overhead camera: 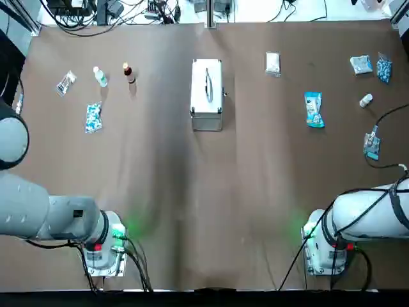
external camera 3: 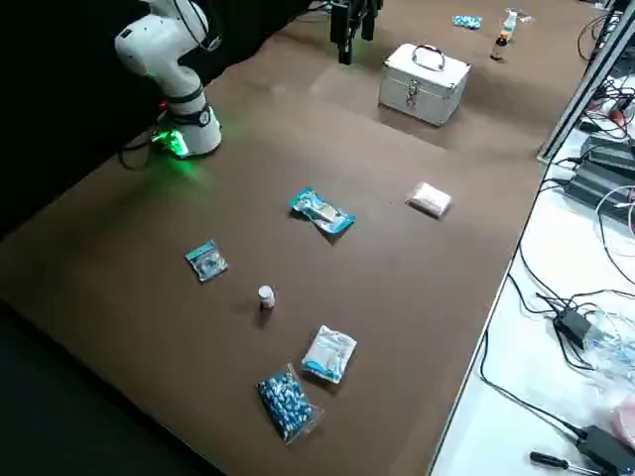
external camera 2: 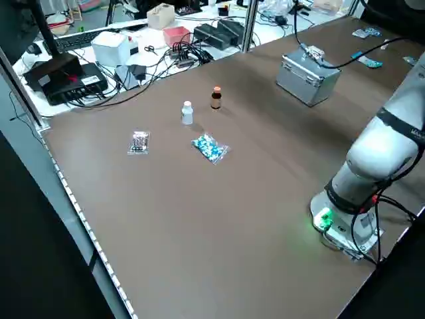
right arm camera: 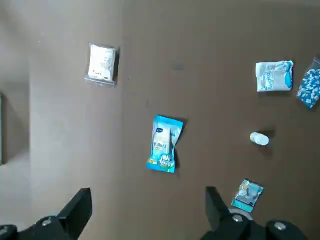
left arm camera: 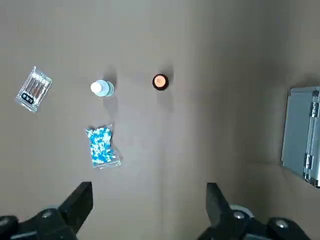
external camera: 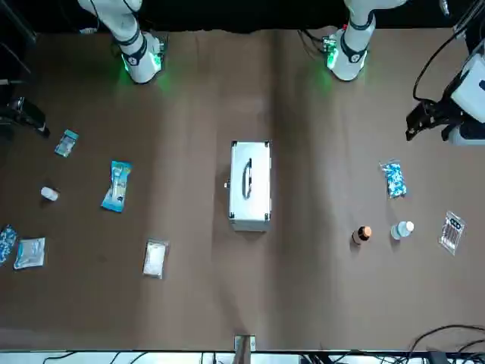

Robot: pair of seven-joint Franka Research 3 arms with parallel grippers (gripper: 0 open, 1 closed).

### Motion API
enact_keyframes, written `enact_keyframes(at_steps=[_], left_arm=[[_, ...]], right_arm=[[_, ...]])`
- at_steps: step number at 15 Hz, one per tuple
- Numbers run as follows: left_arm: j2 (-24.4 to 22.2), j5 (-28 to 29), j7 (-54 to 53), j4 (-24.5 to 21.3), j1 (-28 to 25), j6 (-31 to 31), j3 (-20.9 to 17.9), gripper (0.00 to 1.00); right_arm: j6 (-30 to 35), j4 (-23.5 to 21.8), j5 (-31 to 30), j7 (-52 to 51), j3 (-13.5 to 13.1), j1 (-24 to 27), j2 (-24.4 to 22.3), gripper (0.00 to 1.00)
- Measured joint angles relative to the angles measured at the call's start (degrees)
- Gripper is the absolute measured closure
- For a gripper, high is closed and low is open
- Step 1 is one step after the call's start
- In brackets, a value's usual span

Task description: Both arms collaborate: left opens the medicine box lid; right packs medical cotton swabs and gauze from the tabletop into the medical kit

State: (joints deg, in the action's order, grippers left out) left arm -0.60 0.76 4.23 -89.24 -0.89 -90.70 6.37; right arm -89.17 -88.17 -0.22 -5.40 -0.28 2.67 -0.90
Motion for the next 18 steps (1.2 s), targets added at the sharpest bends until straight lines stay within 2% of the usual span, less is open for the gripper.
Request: enact_keyframes(at_steps=[7, 11, 14, 18], left_arm=[[-0.1, -0.7, -0.2, 0.7, -1.9, 0.0, 0.0, 0.00], [0.4, -1.0, -0.9, 0.5, -2.0, 0.0, 0.2, 0.00], [5.2, -3.0, -0.9, 0.0, 0.2, -0.3, 2.8, 0.00], [13.5, -5.7, 0.4, 0.0, 2.1, -3.1, 8.2, 0.00]], right_arm=[[0.0, 0.0, 0.0, 0.0, 0.1, 0.0, 0.0, 0.00], [0.0, -0.1, 0.1, -0.2, 0.5, -2.0, 0.1, 0.00], [-1.8, -0.7, 0.8, -0.2, 0.7, -7.5, 2.9, 0.00], [-4.9, -1.0, 0.8, -0.2, 0.9, -12.8, 7.9, 0.00]])
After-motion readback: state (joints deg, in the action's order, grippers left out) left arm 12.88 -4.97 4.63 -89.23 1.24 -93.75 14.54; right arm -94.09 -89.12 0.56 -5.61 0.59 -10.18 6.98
